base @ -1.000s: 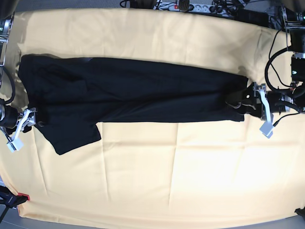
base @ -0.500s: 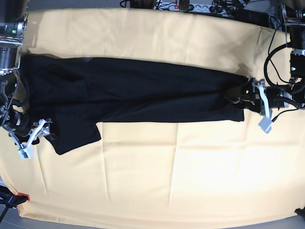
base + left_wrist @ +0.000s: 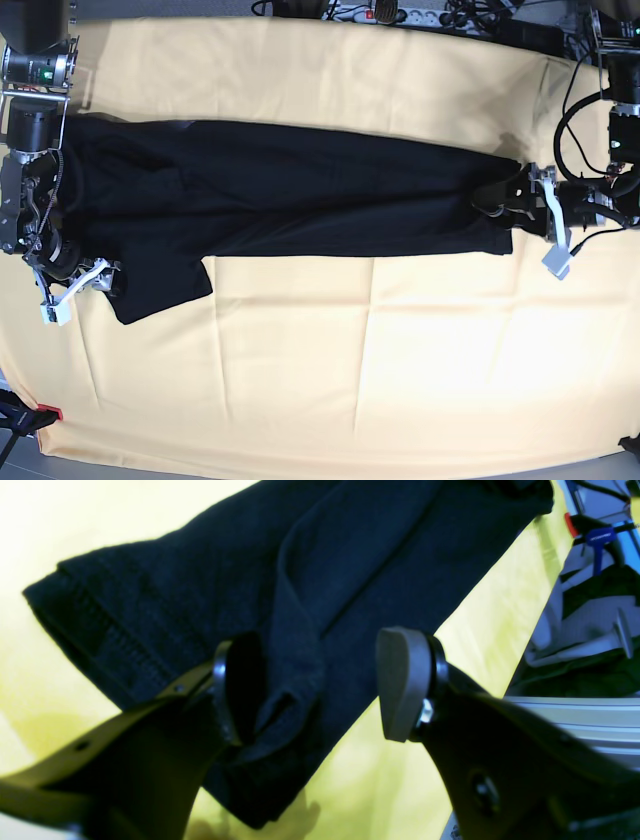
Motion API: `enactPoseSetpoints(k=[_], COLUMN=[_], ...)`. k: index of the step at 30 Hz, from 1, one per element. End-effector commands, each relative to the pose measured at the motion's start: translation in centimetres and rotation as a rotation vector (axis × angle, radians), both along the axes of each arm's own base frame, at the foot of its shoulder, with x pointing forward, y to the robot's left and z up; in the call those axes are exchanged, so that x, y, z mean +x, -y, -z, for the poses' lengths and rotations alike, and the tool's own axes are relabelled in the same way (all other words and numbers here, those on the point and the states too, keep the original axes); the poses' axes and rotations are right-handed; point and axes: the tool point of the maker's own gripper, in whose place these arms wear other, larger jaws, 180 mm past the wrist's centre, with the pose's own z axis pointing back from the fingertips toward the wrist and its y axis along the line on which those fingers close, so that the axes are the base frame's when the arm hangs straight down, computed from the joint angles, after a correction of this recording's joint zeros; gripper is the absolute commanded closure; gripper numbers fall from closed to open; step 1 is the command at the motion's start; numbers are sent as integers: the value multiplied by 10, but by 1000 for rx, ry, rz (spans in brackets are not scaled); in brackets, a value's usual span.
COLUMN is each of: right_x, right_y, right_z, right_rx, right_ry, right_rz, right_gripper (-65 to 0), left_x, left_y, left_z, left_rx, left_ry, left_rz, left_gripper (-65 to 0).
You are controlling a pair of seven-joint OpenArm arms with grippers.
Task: Fold the T-shirt properly
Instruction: 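Grasp the sleeve end with the right gripper and tuck it inward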
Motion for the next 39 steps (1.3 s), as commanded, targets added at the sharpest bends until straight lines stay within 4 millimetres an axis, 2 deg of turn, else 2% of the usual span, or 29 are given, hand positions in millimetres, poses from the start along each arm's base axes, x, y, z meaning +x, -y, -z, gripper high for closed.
enactPoseSetpoints(k=[1, 3, 5, 7, 10, 11, 17, 22, 26, 32, 39], right_x=[9, 10, 14, 17, 24, 26, 33, 19, -4, -49, -103], right_y=[0, -10, -13, -15, -14, -13, -25, -46, -60, -74, -82], right_z=[-18, -24, -31, -34, -43, -46, -70, -81, -84, -90, -83], right_rx=[20, 55, 75, 77, 74, 73, 69, 109, 109, 15, -101], right_ry=[50, 77, 99, 108, 127, 134, 164, 132, 134, 154, 94], right_rz=[-20, -62, -73, -77, -76, -76, -160, -234, -298, -411, -539], right_gripper=[-525, -524, -480, -355, -77, -6, 0, 0, 0, 0, 0], left_x=[8, 8, 8, 8, 10, 11, 14, 14, 14, 14, 14], left_y=[-5, -5, -5, -5, -5, -4, -4, -4, -4, -4, -4], left_z=[-16, -16, -16, -16, -18, -19, -21, -21, -21, -21, -21], left_rx=[-5, -7, -7, -7, -14, -20, -31, -32, -31, -31, -31], left_ry=[49, 51, 51, 51, 58, 64, 75, 76, 76, 75, 76], left_rz=[-3, -5, -5, -5, -11, -16, -27, -27, -27, -26, -27], left_gripper=[-384, -384, -384, -384, -384, -384, -384, -384, -384, -384, -384])
